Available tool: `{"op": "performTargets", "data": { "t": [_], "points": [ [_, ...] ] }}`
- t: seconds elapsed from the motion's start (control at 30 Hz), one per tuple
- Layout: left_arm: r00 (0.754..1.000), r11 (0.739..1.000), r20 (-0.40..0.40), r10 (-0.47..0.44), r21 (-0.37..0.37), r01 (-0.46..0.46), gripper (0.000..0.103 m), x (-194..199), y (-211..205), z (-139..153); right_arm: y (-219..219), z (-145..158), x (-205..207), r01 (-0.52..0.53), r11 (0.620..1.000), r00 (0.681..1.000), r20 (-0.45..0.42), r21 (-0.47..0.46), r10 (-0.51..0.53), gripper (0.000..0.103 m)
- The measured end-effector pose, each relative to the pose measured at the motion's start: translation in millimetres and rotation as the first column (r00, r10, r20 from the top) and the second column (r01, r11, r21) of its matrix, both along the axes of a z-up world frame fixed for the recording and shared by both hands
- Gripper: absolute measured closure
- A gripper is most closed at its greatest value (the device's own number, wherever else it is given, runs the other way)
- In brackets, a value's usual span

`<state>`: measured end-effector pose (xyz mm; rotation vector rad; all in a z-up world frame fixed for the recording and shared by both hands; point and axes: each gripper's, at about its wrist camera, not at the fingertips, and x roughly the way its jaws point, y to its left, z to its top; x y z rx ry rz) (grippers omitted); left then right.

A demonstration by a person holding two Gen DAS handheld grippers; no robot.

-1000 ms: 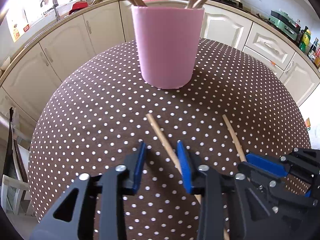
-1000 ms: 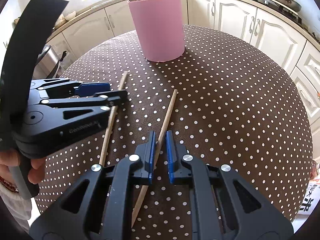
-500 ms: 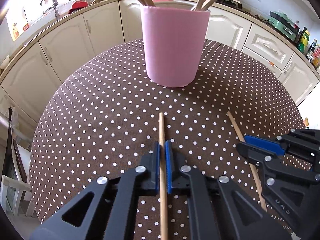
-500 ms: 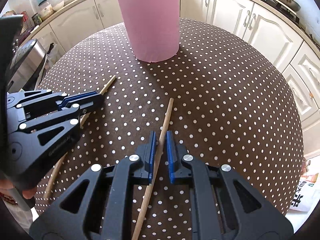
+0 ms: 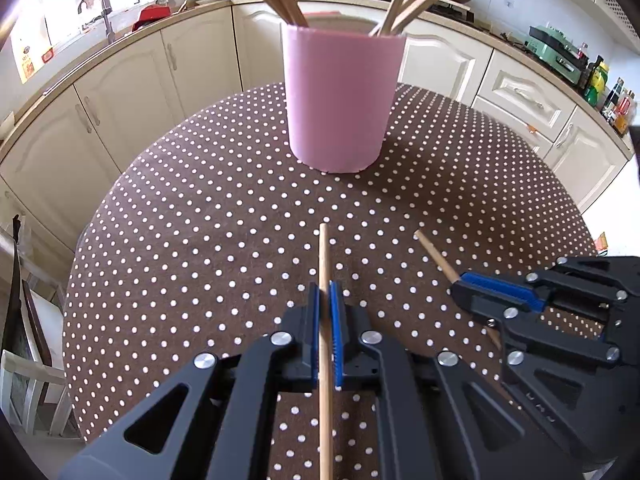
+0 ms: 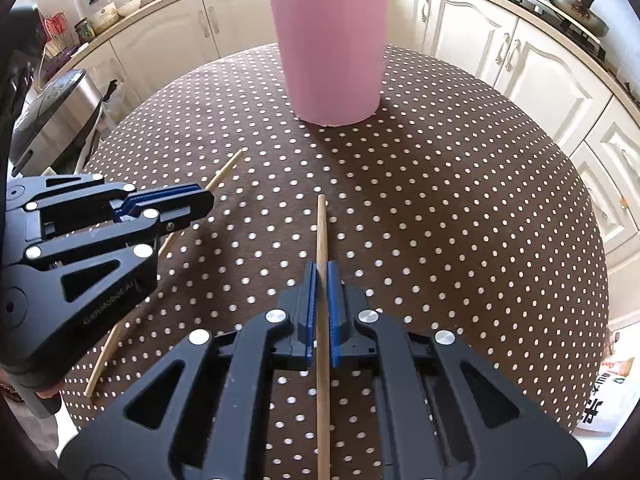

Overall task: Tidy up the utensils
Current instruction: 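Lift the left gripper's chopstick over the pink cup while the right gripper carries its chopstick there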

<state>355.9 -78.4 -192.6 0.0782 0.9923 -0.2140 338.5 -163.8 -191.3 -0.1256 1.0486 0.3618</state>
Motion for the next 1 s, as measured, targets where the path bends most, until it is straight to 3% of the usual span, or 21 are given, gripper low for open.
{"op": "performTargets", "data": {
  "t": [0.3, 0.47, 0.73, 1.0],
  "points": [
    [0.998, 0.999, 0.066, 0.004, -0.034, -0.002, 0.097, -22, 14, 40, -8, 29, -21, -0.010, 0.996, 0.998, 0.065, 0.087, 0.004, 0.097],
    [0.992, 0.999, 0.123, 0.020, -0.052, -0.013, 0.097, -41, 20, 72, -14, 64, -41, -0.021, 0.989, 0.988, 0.156, 0.143, -0.001, 0.097],
    [0.968, 0.995, 0.250, 0.028, -0.102, -0.002, 0.097, -74, 24, 124, -13, 113, -69, -0.062, 0.980, 0.955, 0.297, 0.192, 0.003, 0.097],
    [0.944, 0.991, 0.327, 0.038, -0.132, 0.006, 0.097, -84, 23, 155, -13, 134, -86, -0.082, 0.972, 0.925, 0.379, 0.219, -0.007, 0.097]
  ]
}}
